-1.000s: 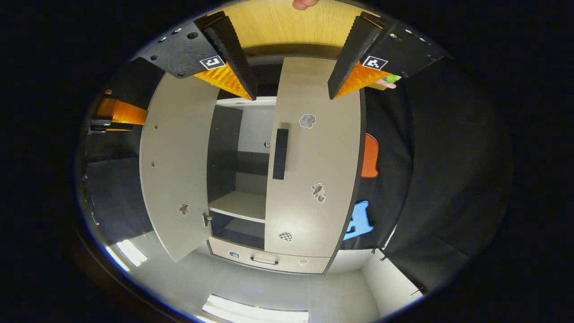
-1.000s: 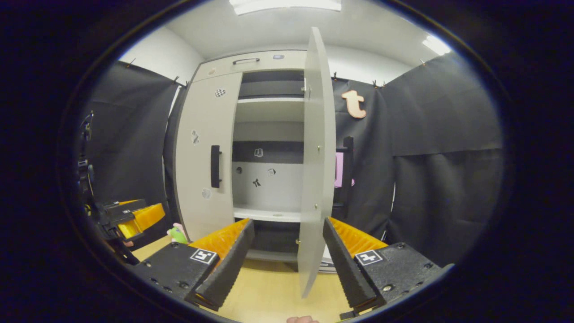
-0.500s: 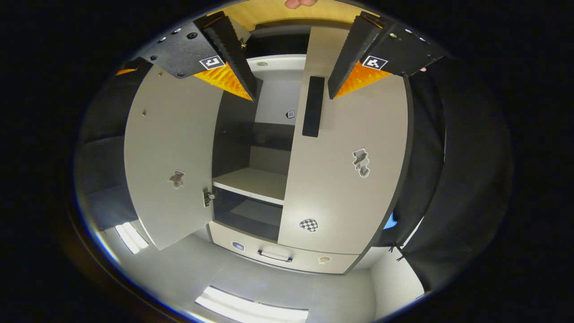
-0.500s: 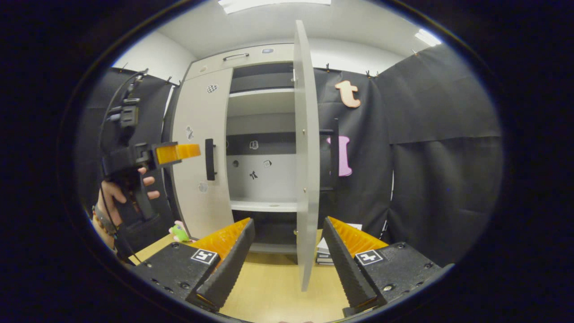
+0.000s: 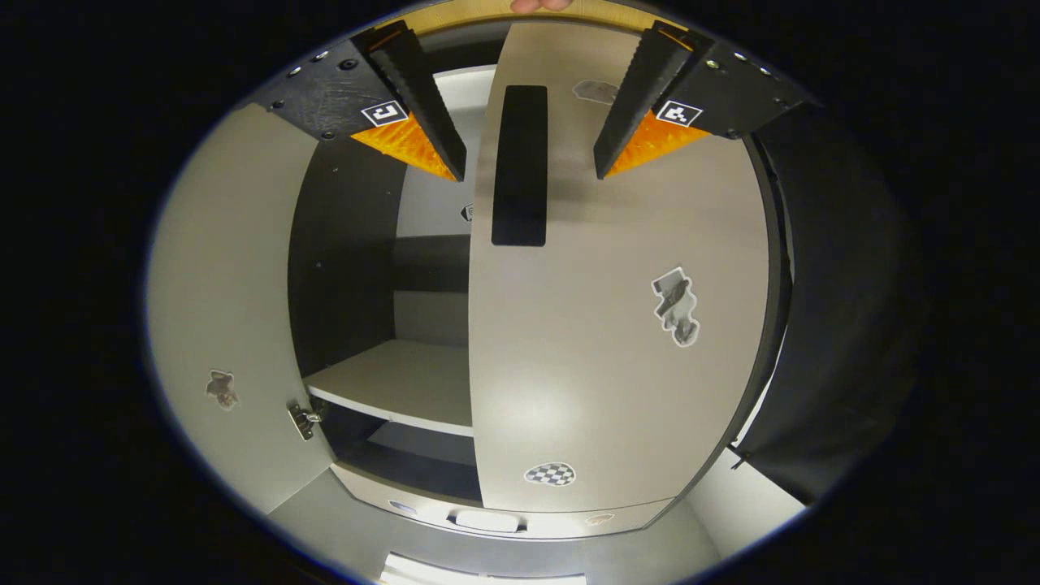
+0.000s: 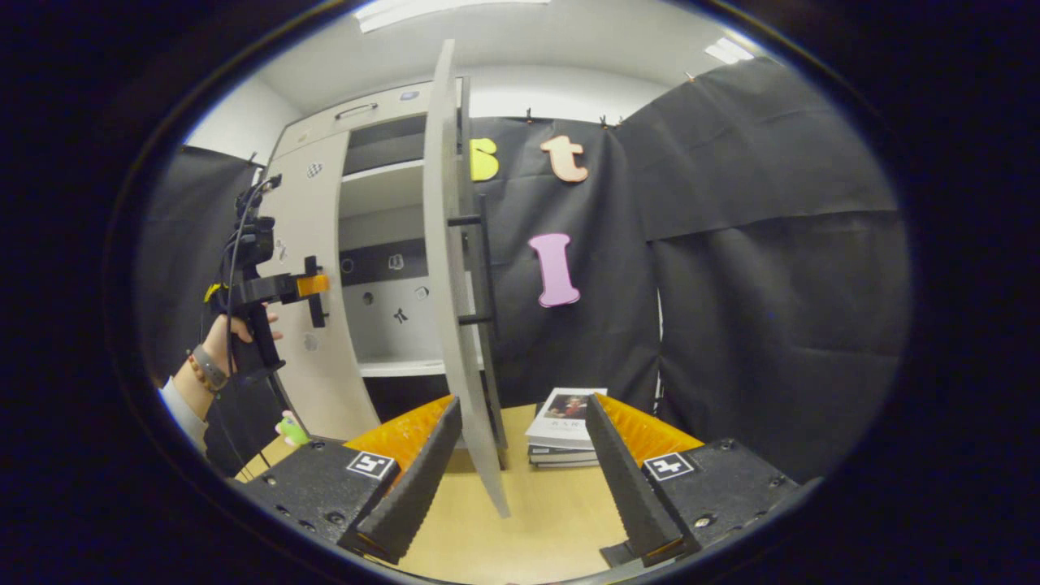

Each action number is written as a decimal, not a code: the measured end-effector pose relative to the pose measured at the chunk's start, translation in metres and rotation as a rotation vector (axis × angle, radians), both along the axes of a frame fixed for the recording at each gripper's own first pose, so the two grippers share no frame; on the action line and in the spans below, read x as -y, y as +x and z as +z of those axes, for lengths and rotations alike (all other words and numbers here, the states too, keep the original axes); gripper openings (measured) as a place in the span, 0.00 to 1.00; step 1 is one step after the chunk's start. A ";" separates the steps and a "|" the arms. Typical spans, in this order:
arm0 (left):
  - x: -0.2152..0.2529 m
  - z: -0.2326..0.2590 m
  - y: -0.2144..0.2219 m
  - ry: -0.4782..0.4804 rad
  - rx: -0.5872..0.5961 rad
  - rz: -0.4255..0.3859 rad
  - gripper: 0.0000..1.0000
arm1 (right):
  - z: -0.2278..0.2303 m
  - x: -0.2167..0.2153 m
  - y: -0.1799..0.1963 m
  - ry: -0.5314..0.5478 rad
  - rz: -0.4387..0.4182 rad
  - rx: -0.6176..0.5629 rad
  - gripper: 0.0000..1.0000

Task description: Open the right door of the double-door shoe cabinet with the right hand, and open the left door with the left hand.

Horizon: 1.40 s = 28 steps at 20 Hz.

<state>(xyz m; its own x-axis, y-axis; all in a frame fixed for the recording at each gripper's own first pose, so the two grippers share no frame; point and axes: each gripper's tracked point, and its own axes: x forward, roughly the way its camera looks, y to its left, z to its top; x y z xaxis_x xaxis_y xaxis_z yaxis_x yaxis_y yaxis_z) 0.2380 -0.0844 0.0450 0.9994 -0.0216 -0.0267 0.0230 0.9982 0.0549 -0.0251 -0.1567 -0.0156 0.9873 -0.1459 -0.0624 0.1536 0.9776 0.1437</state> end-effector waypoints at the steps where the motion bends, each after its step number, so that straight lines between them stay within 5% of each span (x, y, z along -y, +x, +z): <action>1: -0.001 -0.005 0.004 -0.001 -0.013 0.004 0.95 | -0.001 0.006 0.000 0.004 -0.018 0.003 0.98; 12: -0.008 -0.011 0.015 0.012 -0.028 0.041 0.93 | -0.022 0.014 0.018 0.048 -0.013 -0.032 0.93; 13: -0.009 -0.010 0.015 0.014 -0.014 0.040 0.89 | -0.023 0.013 0.020 0.045 -0.010 -0.033 0.93; 14: -0.005 -0.008 0.015 0.003 -0.010 0.022 0.67 | -0.024 0.013 0.021 0.041 -0.006 -0.035 0.93; 16: 0.003 -0.009 0.012 -0.011 -0.007 0.017 0.49 | -0.028 0.012 0.023 0.038 0.000 -0.049 0.93; 17: 0.002 -0.010 0.014 -0.002 -0.006 0.029 0.32 | -0.031 0.010 0.024 0.040 0.005 -0.055 0.93; 19: 0.001 -0.010 0.017 0.012 0.005 0.029 0.25 | -0.033 0.008 0.024 0.046 0.014 -0.062 0.92; 20: 0.001 -0.010 0.013 0.002 0.009 0.018 0.36 | -0.034 0.007 0.024 0.047 0.019 -0.066 0.93; 21: 0.002 -0.009 0.009 -0.003 0.005 0.000 0.11 | -0.036 0.006 0.024 0.046 0.024 -0.068 0.93; 28: 0.000 -0.005 -0.017 0.023 -0.030 -0.016 0.11 | -0.039 -0.005 0.018 0.030 0.044 -0.081 0.93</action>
<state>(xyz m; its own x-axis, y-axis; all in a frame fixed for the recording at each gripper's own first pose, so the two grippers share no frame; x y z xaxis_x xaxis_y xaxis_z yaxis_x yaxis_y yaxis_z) 0.2209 -0.0849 0.0395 0.9977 -0.0370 -0.0571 0.0413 0.9962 0.0766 -0.0070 -0.1513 -0.0546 0.9843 -0.0998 -0.1456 0.1232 0.9790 0.1621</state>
